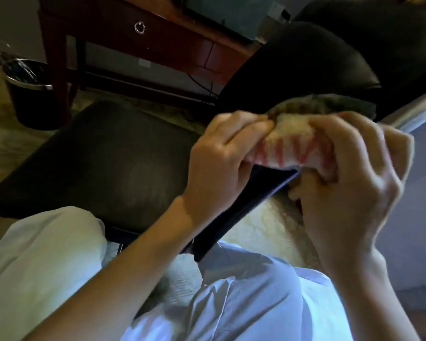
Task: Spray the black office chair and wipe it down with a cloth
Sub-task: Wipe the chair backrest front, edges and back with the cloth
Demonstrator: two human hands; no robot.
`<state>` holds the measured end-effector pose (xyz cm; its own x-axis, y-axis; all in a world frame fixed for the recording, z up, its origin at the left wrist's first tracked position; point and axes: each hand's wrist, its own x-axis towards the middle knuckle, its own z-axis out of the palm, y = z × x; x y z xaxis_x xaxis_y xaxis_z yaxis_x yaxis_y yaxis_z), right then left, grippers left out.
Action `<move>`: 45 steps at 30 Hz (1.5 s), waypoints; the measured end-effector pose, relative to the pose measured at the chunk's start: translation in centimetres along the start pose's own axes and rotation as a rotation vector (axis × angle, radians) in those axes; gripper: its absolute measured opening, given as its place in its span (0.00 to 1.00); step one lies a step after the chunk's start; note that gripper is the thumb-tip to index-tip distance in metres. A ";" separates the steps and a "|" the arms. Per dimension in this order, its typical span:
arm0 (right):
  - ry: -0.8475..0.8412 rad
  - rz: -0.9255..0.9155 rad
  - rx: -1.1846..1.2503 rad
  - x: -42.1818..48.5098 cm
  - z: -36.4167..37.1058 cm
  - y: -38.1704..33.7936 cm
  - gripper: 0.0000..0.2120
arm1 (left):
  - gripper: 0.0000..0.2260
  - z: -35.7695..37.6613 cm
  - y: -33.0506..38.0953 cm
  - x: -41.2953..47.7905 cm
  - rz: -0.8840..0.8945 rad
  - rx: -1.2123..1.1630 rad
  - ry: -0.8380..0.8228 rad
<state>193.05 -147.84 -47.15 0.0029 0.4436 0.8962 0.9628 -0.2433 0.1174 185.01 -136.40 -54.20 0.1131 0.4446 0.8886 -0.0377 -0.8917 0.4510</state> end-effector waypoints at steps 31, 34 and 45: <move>-0.421 0.446 0.133 -20.2 13.6 -3.4 0.15 | 0.14 1.2 -10.7 -15.7 -0.318 0.061 -0.619; -0.181 0.390 0.199 -15.7 11.9 -2.5 0.17 | 0.10 1.5 -9.1 -12.8 -0.234 0.023 -0.403; 0.103 0.290 0.024 -1.1 7.5 0.7 0.19 | 0.11 3.7 -5.5 3.4 0.076 -0.086 -0.277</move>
<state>195.78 -142.01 -51.30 0.2525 0.2684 0.9296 0.9319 -0.3260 -0.1589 189.32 -130.33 -53.94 0.3726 0.3268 0.8686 -0.1387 -0.9058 0.4003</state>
